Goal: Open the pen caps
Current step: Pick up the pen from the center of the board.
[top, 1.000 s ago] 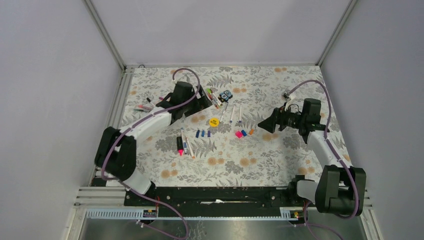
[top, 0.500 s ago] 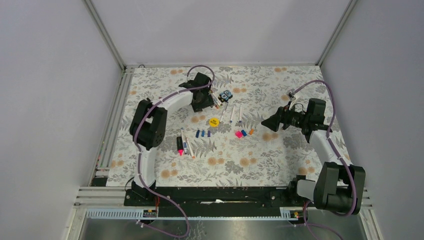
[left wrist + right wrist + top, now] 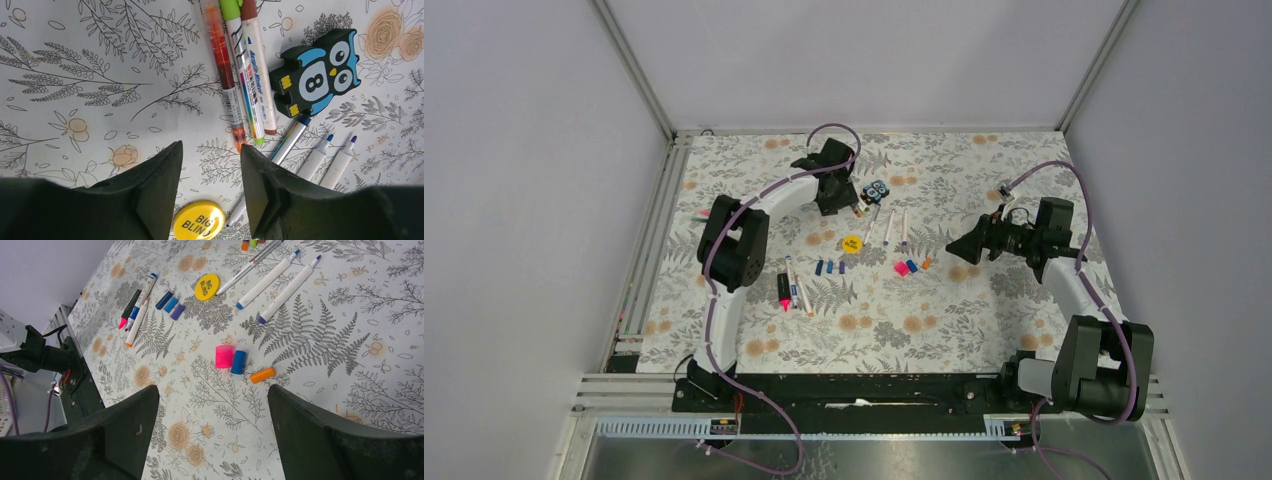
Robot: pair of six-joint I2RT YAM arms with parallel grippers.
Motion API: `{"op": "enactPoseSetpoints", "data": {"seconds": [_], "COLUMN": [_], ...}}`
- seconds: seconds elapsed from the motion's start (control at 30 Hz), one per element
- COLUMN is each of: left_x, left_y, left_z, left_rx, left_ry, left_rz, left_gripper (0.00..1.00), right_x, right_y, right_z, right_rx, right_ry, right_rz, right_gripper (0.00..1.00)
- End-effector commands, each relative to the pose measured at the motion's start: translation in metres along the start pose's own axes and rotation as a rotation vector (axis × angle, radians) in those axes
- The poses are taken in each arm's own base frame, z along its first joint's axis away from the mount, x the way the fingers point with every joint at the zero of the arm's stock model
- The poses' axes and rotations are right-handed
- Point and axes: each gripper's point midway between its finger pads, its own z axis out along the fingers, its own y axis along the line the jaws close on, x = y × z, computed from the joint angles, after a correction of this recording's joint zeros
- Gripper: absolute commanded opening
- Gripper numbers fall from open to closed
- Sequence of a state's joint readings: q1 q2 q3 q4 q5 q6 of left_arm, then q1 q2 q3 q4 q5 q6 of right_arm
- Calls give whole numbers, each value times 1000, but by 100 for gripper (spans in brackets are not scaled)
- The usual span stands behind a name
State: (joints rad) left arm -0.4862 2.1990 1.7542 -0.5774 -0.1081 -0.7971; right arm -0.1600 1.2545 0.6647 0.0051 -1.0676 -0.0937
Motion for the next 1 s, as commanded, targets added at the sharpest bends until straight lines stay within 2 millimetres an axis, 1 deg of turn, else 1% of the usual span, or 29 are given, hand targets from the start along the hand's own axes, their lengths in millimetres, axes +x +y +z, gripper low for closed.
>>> {"op": "enactPoseSetpoints", "data": {"seconds": [0.0,0.27,0.63,0.73,0.87,0.97], "left_x": [-16,-9,-5,-5,-5,-6], "left_y": [-20,-19,-11,-10,-13,-16], "left_z": [-1,11,15,16,16,17], "left_rx": [52,32,-26,-34,-28,-17], "left_ry": [-43,-16,-12,-8,1,4], "left_rz": [-9,-4,3,-1,-9,-16], "left_gripper": [52,51,48,50,54,54], "right_x": [-10,-9,-8,-8,-8,-9], "right_y": [5,5,6,6,6,7], "right_z": [-1,-1,-1,-1,-1,-1], "right_rx": [-32,-36,-43,-44,-45,-46], "right_ry": [-3,0,1,0,0,-1], "right_rz": [-15,-9,-3,-4,-4,-6], "right_gripper": [87,87,88,88,88,88]}}
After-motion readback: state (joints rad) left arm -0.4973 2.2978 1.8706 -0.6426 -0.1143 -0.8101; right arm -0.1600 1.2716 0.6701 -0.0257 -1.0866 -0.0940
